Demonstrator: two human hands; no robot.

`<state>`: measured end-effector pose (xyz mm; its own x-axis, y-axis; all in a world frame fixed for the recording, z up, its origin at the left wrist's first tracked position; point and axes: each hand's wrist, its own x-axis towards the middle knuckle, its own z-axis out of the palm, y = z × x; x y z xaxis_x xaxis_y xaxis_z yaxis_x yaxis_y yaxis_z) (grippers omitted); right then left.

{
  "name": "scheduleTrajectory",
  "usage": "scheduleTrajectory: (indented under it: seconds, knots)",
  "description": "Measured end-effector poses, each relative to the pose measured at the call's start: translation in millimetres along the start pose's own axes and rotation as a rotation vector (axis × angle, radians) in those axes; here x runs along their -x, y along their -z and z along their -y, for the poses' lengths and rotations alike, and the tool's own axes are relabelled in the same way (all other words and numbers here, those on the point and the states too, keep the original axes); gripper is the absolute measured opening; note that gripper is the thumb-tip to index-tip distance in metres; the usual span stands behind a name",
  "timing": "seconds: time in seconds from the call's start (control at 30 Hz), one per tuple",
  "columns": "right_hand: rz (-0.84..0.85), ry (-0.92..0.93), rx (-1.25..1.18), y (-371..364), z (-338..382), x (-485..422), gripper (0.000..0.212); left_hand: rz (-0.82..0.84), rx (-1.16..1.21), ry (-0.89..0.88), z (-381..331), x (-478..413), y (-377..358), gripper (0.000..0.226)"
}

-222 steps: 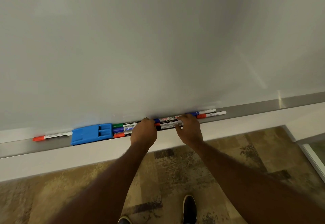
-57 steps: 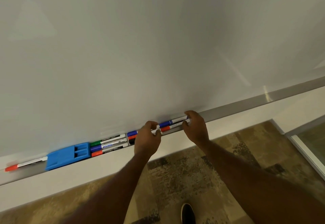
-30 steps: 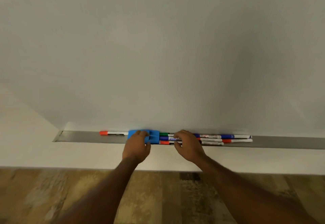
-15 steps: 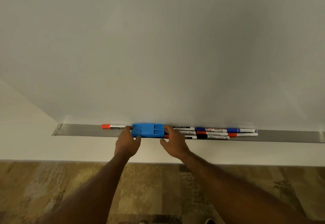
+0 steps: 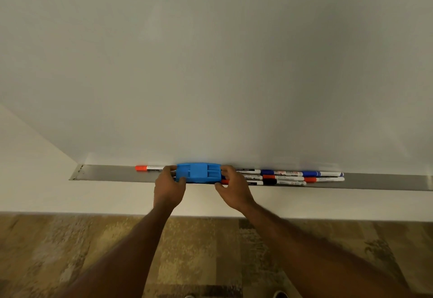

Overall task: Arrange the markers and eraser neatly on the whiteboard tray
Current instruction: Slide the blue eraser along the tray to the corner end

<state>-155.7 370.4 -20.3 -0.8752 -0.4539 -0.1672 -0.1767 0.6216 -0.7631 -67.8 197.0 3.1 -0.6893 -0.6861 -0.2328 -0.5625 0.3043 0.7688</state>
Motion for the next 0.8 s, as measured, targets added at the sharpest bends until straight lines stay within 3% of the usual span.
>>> scheduleTrajectory:
  seconds: [0.23,0.8]
  knots:
    - [-0.028,-0.001,-0.127,14.3,2.0,11.9,0.043,-0.081,0.110,0.066,-6.3,7.0,0.4,0.041]
    - [-0.077,-0.045,-0.269,42.5,-3.8,30.2,0.038,-0.041,0.241,0.113,-6.4,12.7,-12.5,0.032]
